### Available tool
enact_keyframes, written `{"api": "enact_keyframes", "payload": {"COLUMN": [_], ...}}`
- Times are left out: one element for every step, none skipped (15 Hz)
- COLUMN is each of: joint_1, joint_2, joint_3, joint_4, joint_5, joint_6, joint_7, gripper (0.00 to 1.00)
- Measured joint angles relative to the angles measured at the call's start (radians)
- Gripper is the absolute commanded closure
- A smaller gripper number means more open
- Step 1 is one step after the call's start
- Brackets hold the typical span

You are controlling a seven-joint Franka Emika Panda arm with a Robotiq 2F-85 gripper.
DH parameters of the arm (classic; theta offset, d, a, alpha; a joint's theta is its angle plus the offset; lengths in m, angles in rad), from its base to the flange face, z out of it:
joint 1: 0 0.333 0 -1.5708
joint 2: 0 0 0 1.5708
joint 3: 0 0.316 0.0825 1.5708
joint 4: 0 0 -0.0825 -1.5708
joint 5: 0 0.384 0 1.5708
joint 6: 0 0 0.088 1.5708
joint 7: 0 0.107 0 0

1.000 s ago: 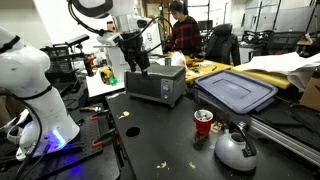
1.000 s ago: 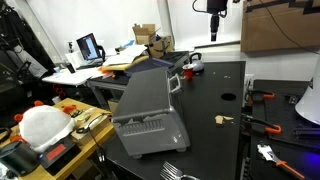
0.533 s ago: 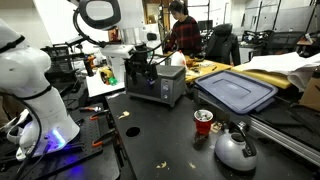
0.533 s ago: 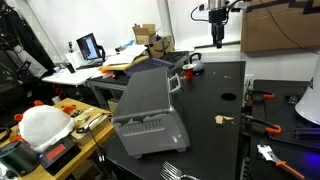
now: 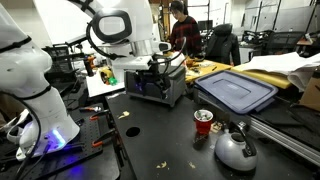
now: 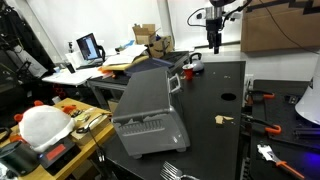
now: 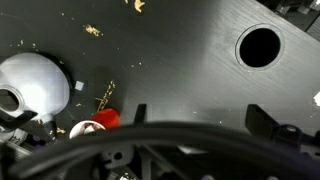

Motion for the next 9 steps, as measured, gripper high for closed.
{"api": "enact_keyframes", "payload": {"joint_1": [0.001, 0.001, 0.001, 0.001, 0.001, 0.001, 0.000, -0.002, -0.005], "joint_2": [0.025, 0.050, 0.076, 0.102, 0.127, 0.151, 0.175, 0.197, 0.217], "joint_3": [0.001, 0.002, 0.006, 0.010, 0.015, 0.021, 0.027, 0.035, 0.045], "joint_4": [0.008, 0.019, 0.031, 0.046, 0.061, 0.077, 0.093, 0.108, 0.122], "joint_5": [0.008, 0.020, 0.039, 0.060, 0.083, 0.107, 0.131, 0.152, 0.171], "joint_6": [0.024, 0.043, 0.059, 0.066, 0.069, 0.069, 0.069, 0.069, 0.069], "joint_7": [-0.012, -0.023, -0.040, -0.057, -0.072, -0.086, -0.099, -0.108, -0.117], "gripper": [0.00, 0.00, 0.00, 0.00, 0.00, 0.00, 0.00, 0.00, 0.00]}}
